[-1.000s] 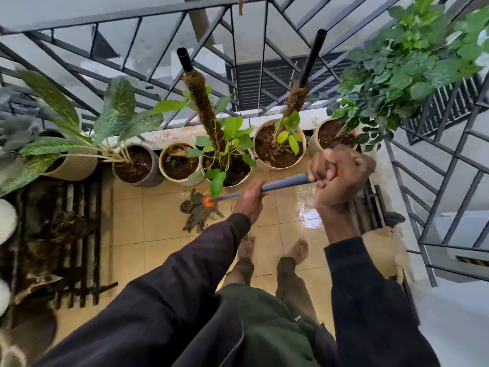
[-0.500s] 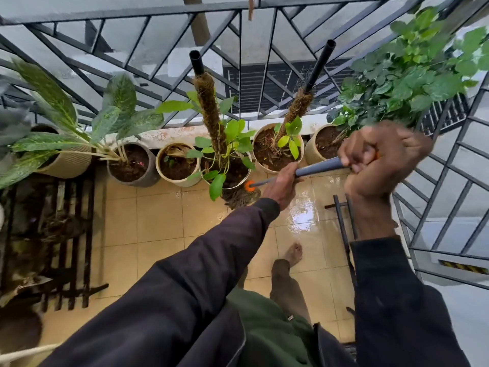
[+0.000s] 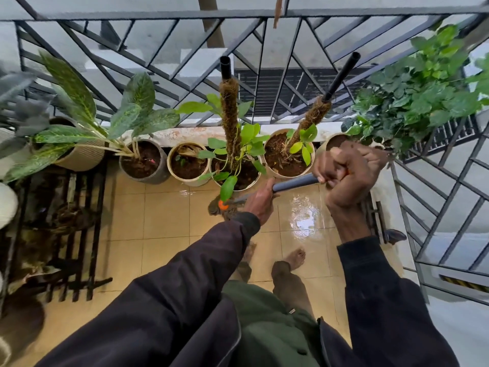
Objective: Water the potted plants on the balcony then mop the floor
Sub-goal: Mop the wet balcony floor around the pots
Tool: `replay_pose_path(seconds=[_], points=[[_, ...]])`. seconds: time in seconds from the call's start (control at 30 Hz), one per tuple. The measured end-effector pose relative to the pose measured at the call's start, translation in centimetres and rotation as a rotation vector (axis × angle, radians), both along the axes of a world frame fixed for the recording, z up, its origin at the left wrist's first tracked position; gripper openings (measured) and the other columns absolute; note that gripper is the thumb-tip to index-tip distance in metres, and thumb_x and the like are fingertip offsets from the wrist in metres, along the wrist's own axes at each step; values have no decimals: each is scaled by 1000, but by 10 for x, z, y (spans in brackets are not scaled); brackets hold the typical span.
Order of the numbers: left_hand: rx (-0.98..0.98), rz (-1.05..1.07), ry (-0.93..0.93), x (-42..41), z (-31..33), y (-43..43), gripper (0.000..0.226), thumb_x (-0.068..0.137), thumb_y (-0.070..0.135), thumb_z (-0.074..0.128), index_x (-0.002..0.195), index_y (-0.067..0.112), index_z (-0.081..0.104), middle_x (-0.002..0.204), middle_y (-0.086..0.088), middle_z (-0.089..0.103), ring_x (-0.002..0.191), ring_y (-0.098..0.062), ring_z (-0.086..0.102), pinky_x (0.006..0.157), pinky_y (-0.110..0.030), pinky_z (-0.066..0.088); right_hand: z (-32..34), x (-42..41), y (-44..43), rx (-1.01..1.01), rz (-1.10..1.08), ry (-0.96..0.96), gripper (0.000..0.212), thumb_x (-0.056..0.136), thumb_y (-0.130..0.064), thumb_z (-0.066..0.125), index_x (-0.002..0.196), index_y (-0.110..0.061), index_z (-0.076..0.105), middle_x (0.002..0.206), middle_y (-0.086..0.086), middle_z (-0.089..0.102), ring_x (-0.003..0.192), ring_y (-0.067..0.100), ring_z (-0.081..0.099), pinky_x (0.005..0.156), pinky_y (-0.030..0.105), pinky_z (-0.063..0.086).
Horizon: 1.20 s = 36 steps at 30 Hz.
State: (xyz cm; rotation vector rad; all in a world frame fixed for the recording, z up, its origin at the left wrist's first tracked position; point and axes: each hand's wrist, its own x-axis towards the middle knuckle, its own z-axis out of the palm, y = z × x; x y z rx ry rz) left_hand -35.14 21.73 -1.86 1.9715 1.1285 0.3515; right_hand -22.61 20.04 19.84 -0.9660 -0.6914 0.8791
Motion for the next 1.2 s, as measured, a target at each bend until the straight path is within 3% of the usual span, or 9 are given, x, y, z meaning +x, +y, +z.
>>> replay_pose_path(seconds=[0.23,0.33,0.5,0.63,0.7,0.8,0.9,1.03,1.2], points=[[-21,96,43,-77,-20,-8,32,97,-6,55,127,5,51,111,-17,58,98,-29,60,89,-50,56,-23,-48,-7,-57,128,-11,48,79,6,47,49,-30,50,43,-14,38,36,7,32,52,26,34],[60,162,44,-83,-9,-1,24,96,-7,56,118,2,56,101,-16,61,87,-23,57,75,-43,53,-13,-60,0,6,151,-48,50,79,11,45,50,-29,49,45,-12,37,36,10,31,50,29,33],[91,385,-109,-68,4,13,27,82,-18,56,100,2,62,91,-15,63,81,-26,58,72,-40,48,9,-75,9,114,239,-222,44,83,4,53,55,-30,48,51,-12,38,37,20,34,41,38,31],[144,540,-223,-64,17,13,26,80,-23,57,101,-8,64,94,-23,66,83,-10,48,75,-20,37,16,-86,5,166,285,-348,41,84,3,55,56,-27,46,54,-11,41,37,23,35,39,40,31],[171,544,-239,-67,14,13,32,81,-24,57,108,-9,64,101,-24,67,89,-15,53,79,-11,38,14,-91,7,170,304,-381,39,84,0,55,52,-21,43,51,-5,38,37,25,34,39,41,29],[-7,555,-143,-75,1,20,29,92,-13,54,118,-3,62,111,-21,67,104,-30,62,91,-29,50,1,-102,14,90,308,-460,40,85,-3,57,49,-16,44,48,-1,37,37,28,36,38,43,29],[-85,489,-61,-82,-15,23,11,98,-4,53,105,2,59,102,-19,62,93,-40,62,81,-55,52,-13,-105,14,47,282,-430,44,85,0,56,53,-28,47,48,-7,40,37,27,37,39,42,31],[-167,496,-75,-81,-7,36,6,103,17,54,103,11,53,95,-15,62,87,-36,61,75,-50,51,-4,-103,32,-39,282,-344,47,80,0,55,46,-32,46,45,-13,38,37,22,34,44,36,30],[-137,413,-2,-88,2,47,4,104,21,52,104,17,50,95,-7,59,87,-33,59,71,-42,45,5,-103,52,-71,291,-183,55,82,9,45,43,-29,48,44,-17,36,35,12,31,47,33,29]])
